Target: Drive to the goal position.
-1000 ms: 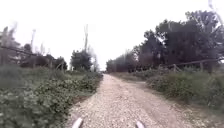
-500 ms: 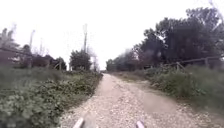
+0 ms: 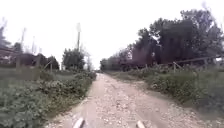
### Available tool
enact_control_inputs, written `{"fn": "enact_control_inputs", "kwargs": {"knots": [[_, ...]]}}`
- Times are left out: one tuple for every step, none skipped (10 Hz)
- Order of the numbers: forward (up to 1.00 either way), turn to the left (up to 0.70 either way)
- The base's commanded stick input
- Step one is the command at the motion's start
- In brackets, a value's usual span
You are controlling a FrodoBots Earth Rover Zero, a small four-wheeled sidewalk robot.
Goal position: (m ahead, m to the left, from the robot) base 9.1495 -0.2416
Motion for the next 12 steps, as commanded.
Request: {"fn": "enact_control_inputs", "kwargs": {"knots": [[0.5, 0.0], [0.5, 0.0], [0.5, 0.0], [0.5, 0.0], [0.5, 0.0], [0.5, 0.0], [0.5, 0.0], [0.5, 0.0], [0.5, 0.0], [0.5, 0.0], [0.5, 0.0], [0.5, 0.0]]}}
